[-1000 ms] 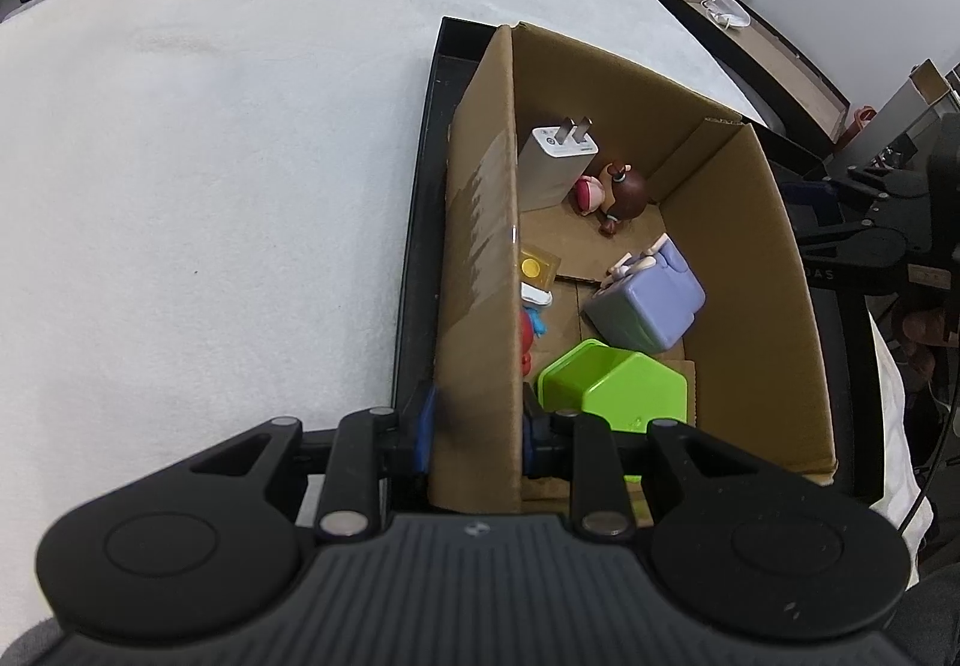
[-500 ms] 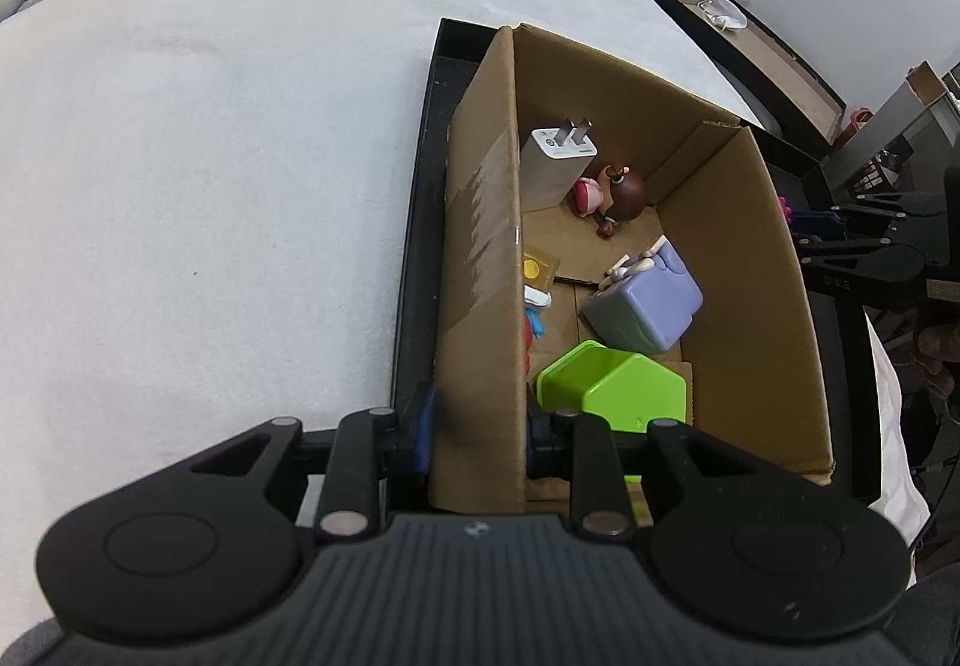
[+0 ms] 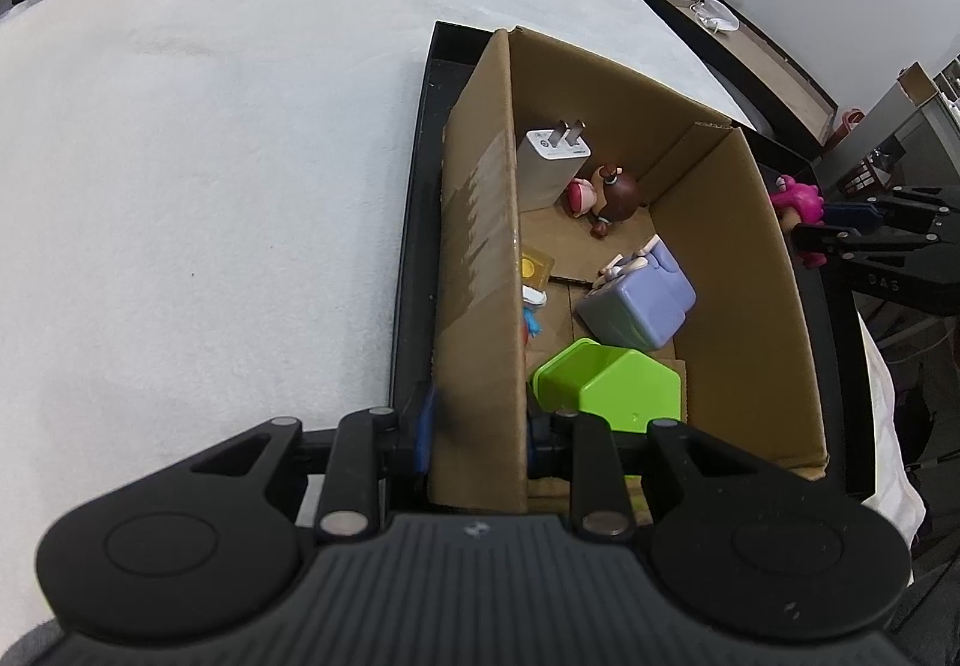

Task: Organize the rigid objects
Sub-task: 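Lift the pink dinosaur with the right gripper and carry it over the box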

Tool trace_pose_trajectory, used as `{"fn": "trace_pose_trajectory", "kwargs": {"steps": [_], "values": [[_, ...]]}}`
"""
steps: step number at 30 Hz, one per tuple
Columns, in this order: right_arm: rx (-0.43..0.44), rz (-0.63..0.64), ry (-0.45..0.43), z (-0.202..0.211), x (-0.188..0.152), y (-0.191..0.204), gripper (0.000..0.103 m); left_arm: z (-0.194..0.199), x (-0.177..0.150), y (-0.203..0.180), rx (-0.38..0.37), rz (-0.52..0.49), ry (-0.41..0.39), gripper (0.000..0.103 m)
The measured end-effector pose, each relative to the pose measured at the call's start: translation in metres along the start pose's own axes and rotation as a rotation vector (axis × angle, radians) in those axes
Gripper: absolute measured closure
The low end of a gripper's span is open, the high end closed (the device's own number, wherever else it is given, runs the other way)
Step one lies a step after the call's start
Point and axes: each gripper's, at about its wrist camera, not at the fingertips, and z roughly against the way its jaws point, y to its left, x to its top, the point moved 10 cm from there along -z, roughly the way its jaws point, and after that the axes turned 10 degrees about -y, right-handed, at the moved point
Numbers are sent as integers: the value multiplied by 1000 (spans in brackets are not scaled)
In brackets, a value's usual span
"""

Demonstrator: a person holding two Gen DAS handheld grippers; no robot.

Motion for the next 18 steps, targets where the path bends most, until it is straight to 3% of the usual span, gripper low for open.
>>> {"fn": "trace_pose_trajectory", "kwargs": {"steps": [18], "values": [[-22,70,-68,48,59,22,73,5,1,3,-49,16,-7,77]]}}
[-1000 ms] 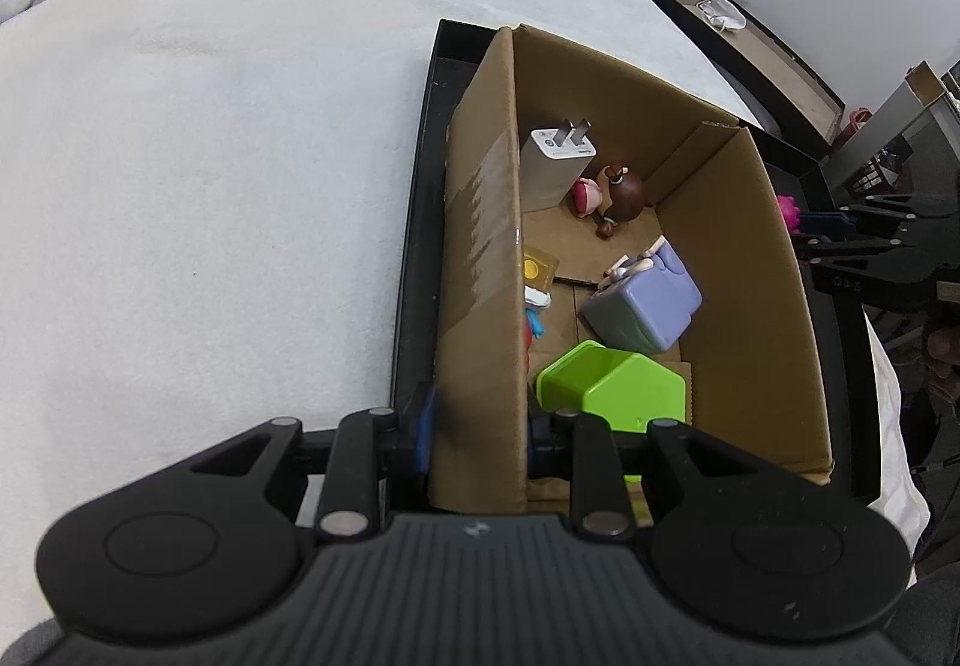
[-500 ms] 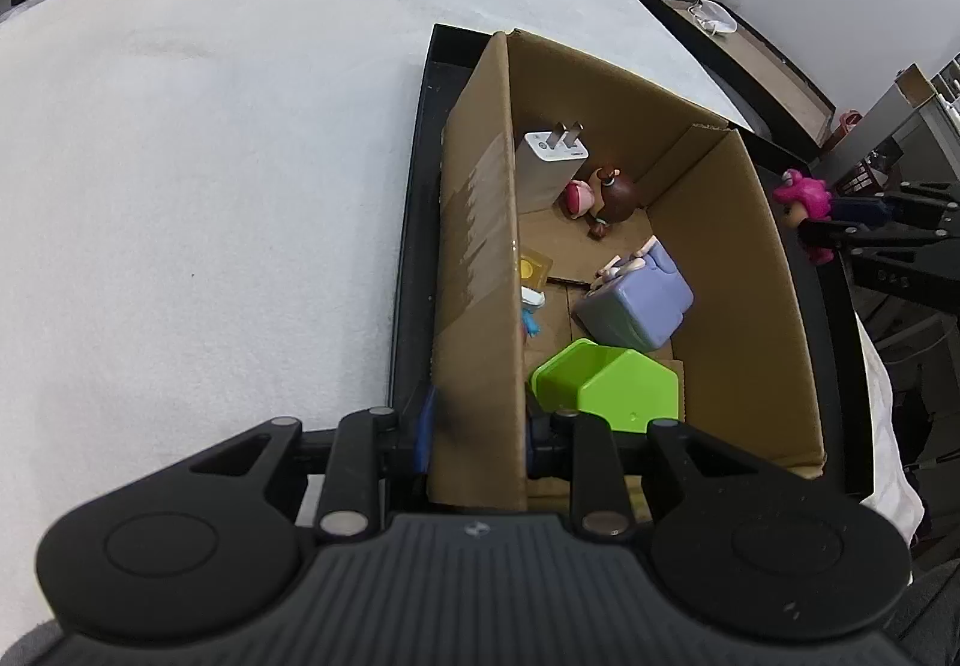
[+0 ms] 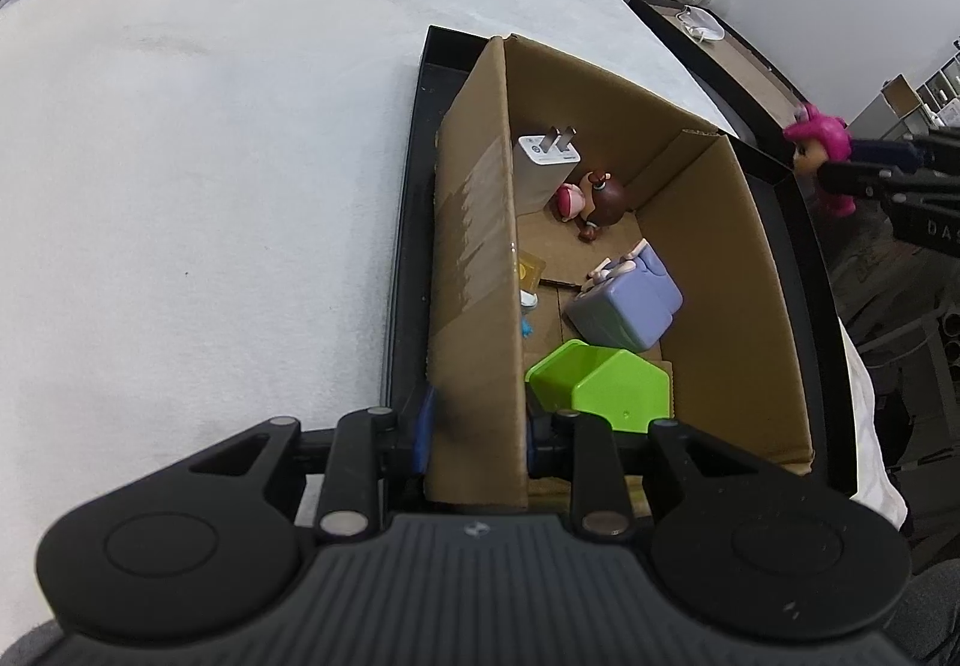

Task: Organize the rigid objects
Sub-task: 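Lift the pink dinosaur with the right gripper and carry it over the box, then lower the pink dinosaur into the box and open the right gripper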

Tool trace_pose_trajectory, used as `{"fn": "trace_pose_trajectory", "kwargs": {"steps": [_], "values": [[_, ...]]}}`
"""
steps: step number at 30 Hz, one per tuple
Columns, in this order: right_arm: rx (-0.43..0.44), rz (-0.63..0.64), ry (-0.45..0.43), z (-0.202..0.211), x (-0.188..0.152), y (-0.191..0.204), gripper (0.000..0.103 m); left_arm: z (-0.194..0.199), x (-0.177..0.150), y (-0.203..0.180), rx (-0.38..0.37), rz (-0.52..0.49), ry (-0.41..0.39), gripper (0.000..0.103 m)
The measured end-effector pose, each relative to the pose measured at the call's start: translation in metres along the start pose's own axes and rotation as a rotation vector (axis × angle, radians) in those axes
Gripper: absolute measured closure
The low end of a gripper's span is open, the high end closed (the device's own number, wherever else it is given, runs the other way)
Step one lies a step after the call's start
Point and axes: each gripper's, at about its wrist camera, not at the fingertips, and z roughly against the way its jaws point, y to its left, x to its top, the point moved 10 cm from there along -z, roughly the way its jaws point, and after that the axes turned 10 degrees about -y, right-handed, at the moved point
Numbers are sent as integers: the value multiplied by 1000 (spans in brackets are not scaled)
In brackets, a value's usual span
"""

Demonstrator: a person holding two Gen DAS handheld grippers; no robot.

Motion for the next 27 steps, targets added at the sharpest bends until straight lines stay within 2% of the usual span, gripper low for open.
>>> {"fn": "trace_pose_trajectory", "kwargs": {"steps": [13,27], "values": [[47,79,-9,-4,40,51,73,0,0,3,-22,7,-1,77],[123,74,49,-32,45,96,73,-1,0,4,-42,7,0,76]]}}
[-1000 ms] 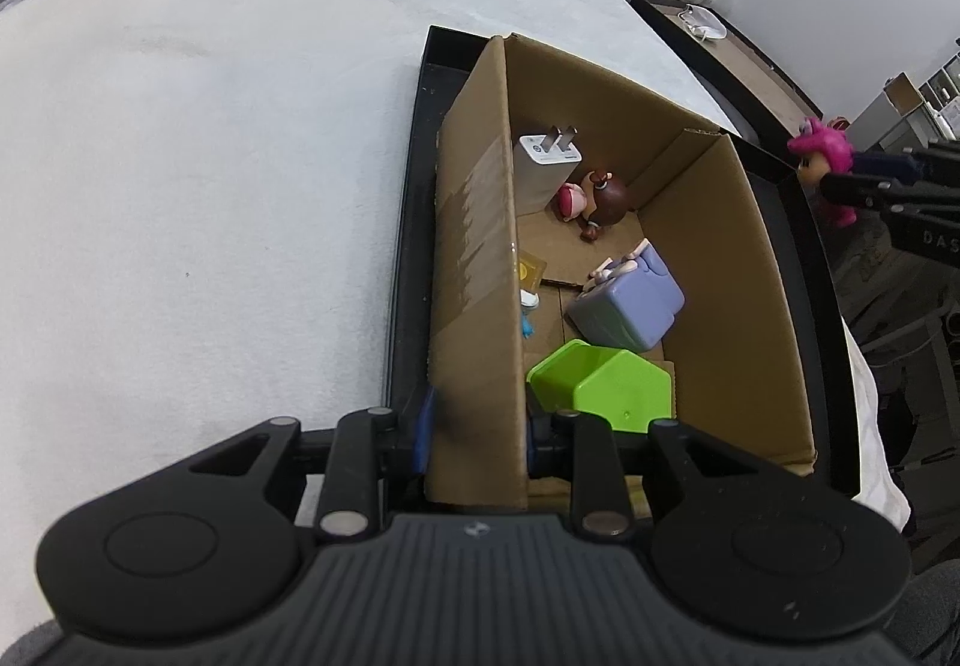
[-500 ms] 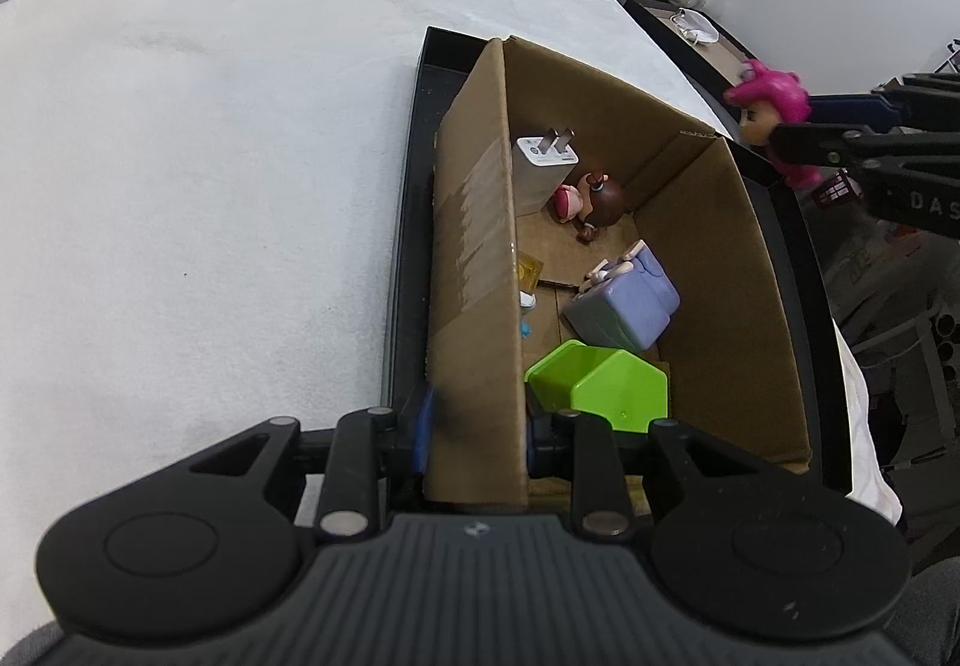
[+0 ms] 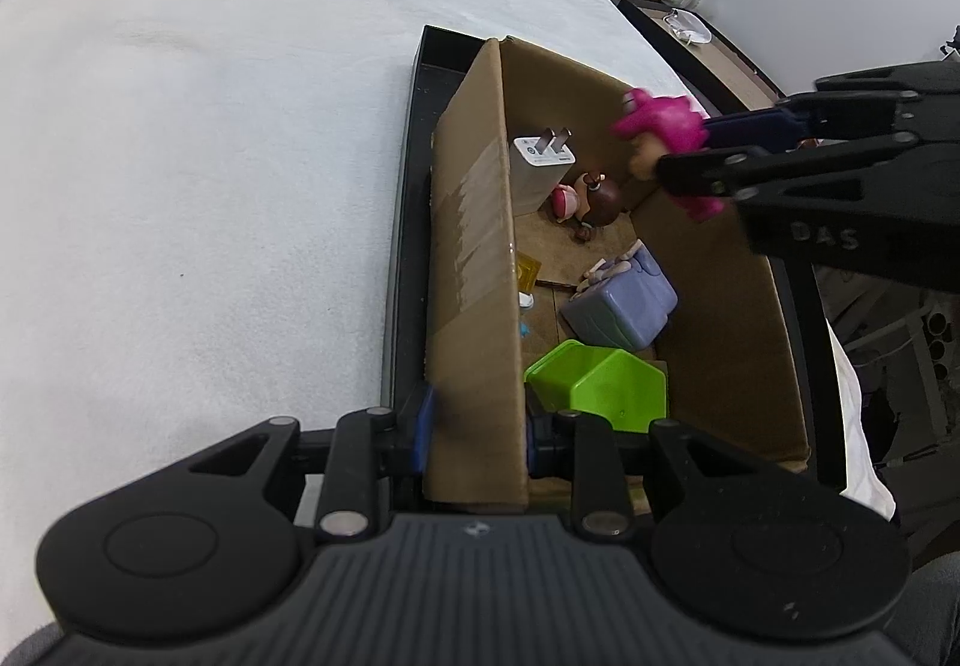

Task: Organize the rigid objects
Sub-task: 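Lower the pink dinosaur into the box and open the right gripper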

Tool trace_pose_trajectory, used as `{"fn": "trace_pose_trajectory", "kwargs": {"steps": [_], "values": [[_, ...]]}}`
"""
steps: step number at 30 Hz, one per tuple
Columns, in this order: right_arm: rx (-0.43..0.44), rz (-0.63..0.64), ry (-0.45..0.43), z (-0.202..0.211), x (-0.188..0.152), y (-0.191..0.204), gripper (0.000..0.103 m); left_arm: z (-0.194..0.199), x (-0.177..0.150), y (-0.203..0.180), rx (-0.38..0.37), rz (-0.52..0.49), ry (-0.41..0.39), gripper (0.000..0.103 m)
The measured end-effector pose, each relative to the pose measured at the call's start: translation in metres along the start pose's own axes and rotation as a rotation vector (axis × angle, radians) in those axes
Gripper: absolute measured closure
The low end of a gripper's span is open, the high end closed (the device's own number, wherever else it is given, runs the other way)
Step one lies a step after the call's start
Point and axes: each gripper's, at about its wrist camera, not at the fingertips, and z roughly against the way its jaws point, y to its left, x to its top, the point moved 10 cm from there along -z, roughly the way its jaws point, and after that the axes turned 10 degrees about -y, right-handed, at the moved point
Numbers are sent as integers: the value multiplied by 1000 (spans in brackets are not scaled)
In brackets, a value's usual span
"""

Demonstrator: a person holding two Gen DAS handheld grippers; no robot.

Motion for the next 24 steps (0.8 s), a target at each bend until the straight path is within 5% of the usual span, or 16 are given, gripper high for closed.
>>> {"fn": "trace_pose_trajectory", "kwargs": {"steps": [16,24], "values": [[2,-112,-13,-1,-1,-3,63,1,0,1,-8,5,-7,76],[-33,-223,-47,26,-20,-14,44,4,0,2,-6,12,17,76]]}}
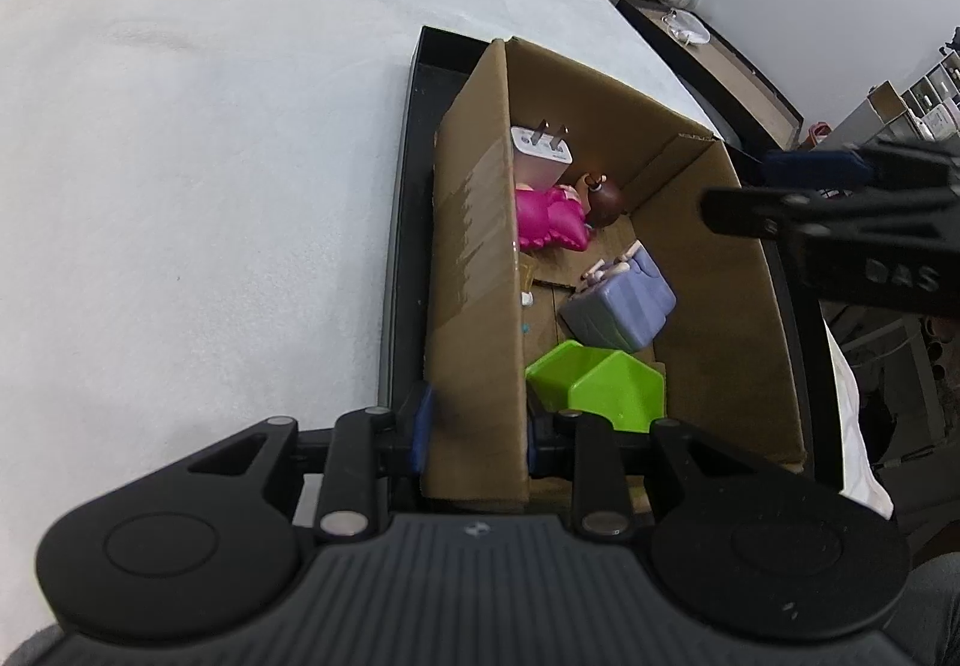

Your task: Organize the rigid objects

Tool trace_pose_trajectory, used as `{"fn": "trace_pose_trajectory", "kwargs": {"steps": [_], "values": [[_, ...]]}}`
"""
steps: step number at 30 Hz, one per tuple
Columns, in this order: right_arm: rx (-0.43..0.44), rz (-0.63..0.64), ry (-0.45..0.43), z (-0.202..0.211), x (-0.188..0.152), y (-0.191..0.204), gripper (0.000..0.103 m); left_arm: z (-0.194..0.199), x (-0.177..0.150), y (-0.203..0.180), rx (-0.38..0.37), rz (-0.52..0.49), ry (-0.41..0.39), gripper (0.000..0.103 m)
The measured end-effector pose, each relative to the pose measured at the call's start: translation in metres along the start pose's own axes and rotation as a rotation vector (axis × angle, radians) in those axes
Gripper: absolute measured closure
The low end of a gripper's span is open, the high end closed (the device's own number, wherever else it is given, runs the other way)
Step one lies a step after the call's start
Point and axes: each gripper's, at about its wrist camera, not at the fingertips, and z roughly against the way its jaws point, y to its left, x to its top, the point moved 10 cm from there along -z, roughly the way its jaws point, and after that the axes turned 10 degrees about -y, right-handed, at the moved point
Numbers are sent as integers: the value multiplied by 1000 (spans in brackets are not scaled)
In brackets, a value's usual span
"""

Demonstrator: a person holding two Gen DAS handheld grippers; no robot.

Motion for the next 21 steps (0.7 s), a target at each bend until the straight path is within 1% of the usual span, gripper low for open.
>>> {"fn": "trace_pose_trajectory", "kwargs": {"steps": [1,3,5,6,8,11,16,18,21], "values": [[-4,-19,-4,3,-2,-3,42,1,1,1,3,14,6,76],[-34,-46,-16,12,-5,-11,34,3,2,0,7,12,17,76],[-60,-97,-32,21,-8,-20,31,4,4,0,14,7,30,76],[-62,-131,-37,25,-9,-24,29,7,7,-1,17,-2,24,76],[-64,-201,-49,33,-11,-32,27,11,10,-4,11,-10,18,76],[-70,-271,-65,45,-15,-42,23,17,10,-7,10,-3,32,76],[-76,-365,-81,60,-26,-53,21,28,15,-17,14,-31,36,73],[-76,-399,-85,66,-31,-56,17,33,16,-23,17,-42,41,73],[-89,-433,-86,74,-38,-60,15,40,17,-30,23,-75,37,72]]}}
